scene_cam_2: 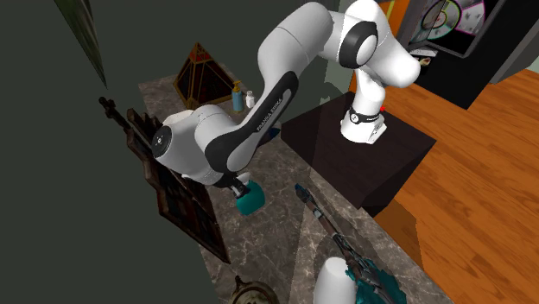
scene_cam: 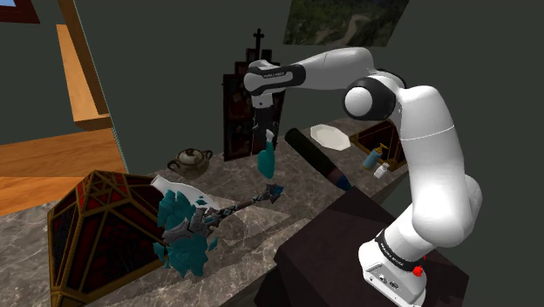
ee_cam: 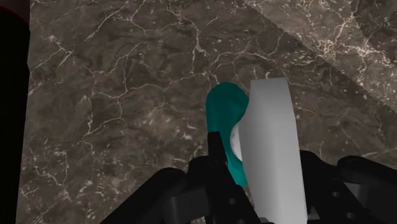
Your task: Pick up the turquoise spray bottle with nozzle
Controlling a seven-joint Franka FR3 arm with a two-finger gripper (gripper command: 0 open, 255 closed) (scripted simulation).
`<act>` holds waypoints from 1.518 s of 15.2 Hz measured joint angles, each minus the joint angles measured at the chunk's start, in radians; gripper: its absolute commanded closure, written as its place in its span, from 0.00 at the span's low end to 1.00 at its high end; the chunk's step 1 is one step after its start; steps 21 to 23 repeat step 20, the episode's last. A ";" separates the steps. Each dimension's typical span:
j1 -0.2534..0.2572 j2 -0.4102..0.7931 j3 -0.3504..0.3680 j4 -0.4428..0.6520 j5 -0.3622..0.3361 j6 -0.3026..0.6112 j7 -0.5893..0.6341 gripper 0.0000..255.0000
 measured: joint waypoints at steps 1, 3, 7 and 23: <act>0.000 0.005 -0.001 0.011 0.001 -0.013 0.003 1.00; 0.003 0.010 -0.002 0.017 0.002 -0.014 0.012 1.00; -0.001 0.003 0.000 0.001 -0.006 0.010 -0.007 1.00; -0.006 -0.021 0.001 -0.018 -0.004 -0.009 -0.010 1.00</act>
